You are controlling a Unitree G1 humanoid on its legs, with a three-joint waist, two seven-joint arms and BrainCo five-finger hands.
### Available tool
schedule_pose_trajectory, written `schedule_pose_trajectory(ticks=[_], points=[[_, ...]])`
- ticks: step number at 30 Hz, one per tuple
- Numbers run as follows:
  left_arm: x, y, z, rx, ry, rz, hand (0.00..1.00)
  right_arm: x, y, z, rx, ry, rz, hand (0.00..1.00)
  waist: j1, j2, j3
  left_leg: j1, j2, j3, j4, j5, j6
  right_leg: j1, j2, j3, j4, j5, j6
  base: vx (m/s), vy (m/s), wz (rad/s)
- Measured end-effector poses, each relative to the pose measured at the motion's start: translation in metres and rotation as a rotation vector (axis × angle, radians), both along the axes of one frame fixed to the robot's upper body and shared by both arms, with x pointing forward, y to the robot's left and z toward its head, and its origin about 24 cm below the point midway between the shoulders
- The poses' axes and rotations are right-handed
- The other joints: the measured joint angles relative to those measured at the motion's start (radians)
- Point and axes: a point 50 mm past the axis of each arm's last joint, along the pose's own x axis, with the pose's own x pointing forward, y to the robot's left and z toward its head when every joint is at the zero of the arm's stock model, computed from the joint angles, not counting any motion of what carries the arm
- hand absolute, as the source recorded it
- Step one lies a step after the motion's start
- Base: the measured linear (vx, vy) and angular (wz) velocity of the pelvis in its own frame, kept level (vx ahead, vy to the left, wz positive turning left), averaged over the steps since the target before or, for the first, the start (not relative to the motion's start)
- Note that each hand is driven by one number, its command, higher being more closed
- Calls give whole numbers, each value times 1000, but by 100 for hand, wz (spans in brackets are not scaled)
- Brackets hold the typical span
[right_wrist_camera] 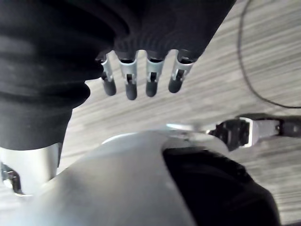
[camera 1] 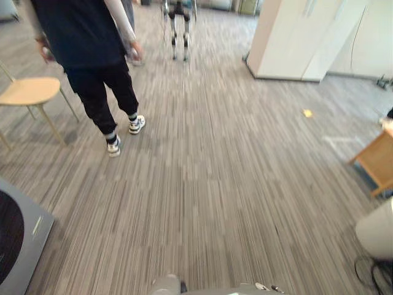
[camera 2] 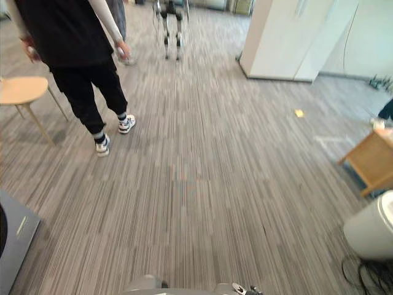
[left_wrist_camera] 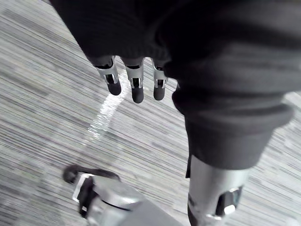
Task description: Organize washtable
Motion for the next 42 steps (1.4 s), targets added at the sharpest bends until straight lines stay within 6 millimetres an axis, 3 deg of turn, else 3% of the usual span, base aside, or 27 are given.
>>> schedule_pose_trajectory(ticks=[2, 4, 6, 7, 8, 9, 10, 11, 13, 15, 16, 18, 20, 23, 25, 27, 28, 29, 30, 31, 32, 33, 34, 36, 37, 38, 42], points=[[9, 0, 0, 1, -17, -12, 0, 2, -2, 1, 2, -17, 9, 0, -5, 10, 2, 161, 10, -16, -155, 10, -13, -84, 69, -59, -145, -81, -10, 559, 89, 21], [17, -3, 0, -4, -37, -9, 0, 3, -4, 1, 2, -19, 13, 0, -11, 19, 4, 239, 26, -27, -238, 14, -21, -151, 137, -99, -360, -88, -5, 567, 55, 20], [25, -6, 0, -11, -56, -16, 0, 10, -6, 3, -7, -37, 20, 0, -38, 39, 13, 305, 47, -49, -323, 25, -44, -195, 206, -106, -663, -14, 2, 599, 24, 46], [31, -8, 0, -15, -72, -30, 0, 11, -7, 3, -11, -37, 27, 0, -57, 45, 24, 342, 53, -63, -360, 36, -79, -212, 238, -89, -857, 85, 11, 522, -7, 50], [34, -8, 0, -14, -81, -37, 0, 9, -6, 3, -7, -31, 26, 0, -59, 42, 26, 353, 50, -74, -363, 39, -89, -213, 244, -74, -940, 129, 12, 820, -56, 62], [37, -8, 1, -14, -96, -42, 0, 1, -4, 2, -2, -11, 18, 0, -62, 38, 27, 391, 39, -116, -346, 32, -122, -220, 252, -63, -1035, 203, -19, 708, -78, 49], [36, -8, 1, -13, -98, -43, 0, -3, -3, 1, 1, -2, 14, 0, -61, 36, 26, 407, 35, -135, -328, 28, -129, -215, 254, -61, -1041, 216, -40, 902, -123, 64], [35, -9, 1, -15, -100, -41, 0, -11, -5, 1, 0, 15, -2, 0, -69, 57, 25, 418, 55, -170, -272, 29, -142, -220, 252, -57, -970, 349, -62, 779, -127, 45], [35, -17, -1, -36, -109, -9, 0, -12, -17, 3, -28, 19, 5, 0, -59, 107, 19, 383, 109, -190, -131, 92, -185, -218, 294, -93, -873, 297, -69, 766, -118, 13], [36, -20, -1, -45, -120, 39, 0, -6, -20, 4, -38, 0, -2, 0, -61, 118, 27, 264, 134, -188, 125, 325, -147, -153, 330, -96, -886, 235, -70, 685, -83, -12], [35, -22, -2, -57, -127, 74, 0, -1, -20, 5, -39, -15, -6, 0, -58, 121, 42, 169, 179, -171, 325, 519, -181, -68, 355, -81, -944, 218, -77, 853, -108, -19], [37, -16, 0, -42, -145, 90, 0, -2, -19, 4, -45, 6, -15, 0, -40, 107, 56, 40, 291, -34, 599, 414, -109, 65, 397, -34, -1020, 205, -95, 798, -86, -46], [35, -3, 3, -1, -134, 80, 0, 14, -10, 4, -35, -27, 21, 0, -3, 70, 74, -89, 307, 52, 678, 249, -84, 229, 386, 57, -1091, 193, -112, 560, 19, -81], [36, -2, 4, 12, -148, 63, 0, 35, -4, 7, -29, -85, 38, 0, 26, 54, 82, -241, 288, 79, 454, 143, -126, 338, 343, 141, -1136, 138, -70, 425, 144, -87], [29, -6, 3, 8, -133, 33, 0, 42, -4, 8, -32, -101, 49, 0, 34, 52, 87, -301, 253, 56, 200, 146, -131, 374, 300, 142, -1135, 81, -36, 378, 252, -45], [14, -11, 2, 8, -112, 19, 0, 40, -8, 8, -50, -98, 53, 0, 41, 58, 79, -311, 197, -13, -86, 176, -167, 397, 259, 143, -1119, 11, -7, 458, 355, -6], [9, -18, 1, -6, -91, -26, 0, 33, -16, 9, -69, -92, 43, 0, 55, 94, 64, -335, 170, -50, -126, 274, -148, 401, 240, 138, -1082, -56, 27, 474, 391, 21], [8, -21, 1, -9, -84, -45, 0, 31, -16, 8, -69, -88, 40, 0, 57, 95, 63, -344, 144, -53, -111, 295, -124, 402, 221, 134, -1066, -82, 34, 618, 503, 50], [8, -22, 0, -12, -78, -74, 0, 27, -15, 7, -62, -80, 32, 0, 53, 69, 58, -360, 96, -43, -69, 297, -112, 403, 175, 121, -1021, -126, 51, 486, 365, 53], [10, -21, 1, -6, -78, -80, 0, 28, -14, 7, -61, -82, 32, 0, 53, 64, 57, -364, 78, -35, -53, 294, -106, 394, 160, 118, -983, -139, 57, 588, 416, 52], [13, -21, 1, -4, -82, -92, 0, 28, -15, 8, -61, -85, 28, 0, 54, 65, 54, -363, 58, -22, -39, 281, -85, 363, 143, 126, -900, -147, 55, 474, 324, 28], [14, -19, 1, -5, -86, -90, 0, 26, -16, 7, -59, -85, 6, 0, 53, 59, 52, -330, 26, 0, -50, 256, -47, 289, 114, 147, -705, -139, 97, 533, 386, 12], [14, -16, 1, 0, -85, -93, 0, 25, -15, 7, -54, -86, -23, 0, 49, 50, 54, -277, -6, 19, -69, 232, -11, 213, 96, 183, -471, -79, 169, 415, 313, -1], [16, -13, 2, 8, -80, -136, 0, 20, -14, 6, -44, -77, -58, 0, 33, 44, 55, -170, -49, 30, -111, 200, 2, 116, 91, 196, -168, 40, 206, 481, 321, -5], [15, -12, 2, 10, -77, -152, 0, 16, -13, 6, -42, -71, -67, 0, 20, 49, 60, -107, -70, 26, -147, 191, 6, 87, 75, 148, -75, 52, 168, 546, 318, -4], [18, -12, 2, 8, -78, -171, 0, 13, -14, 5, -41, -69, -77, 0, 7, 53, 63, -21, -86, 22, -206, 187, 12, 51, 57, 74, -19, 24, 95, 444, 242, -3], [43, -13, 4, -4, -133, -192, 0, 16, -15, 7, -33, -92, -82, 0, -7, 68, 61, 133, -92, 13, -333, 186, 12, -81, 70, -113, -194, -70, 65, 390, 218, 2]])
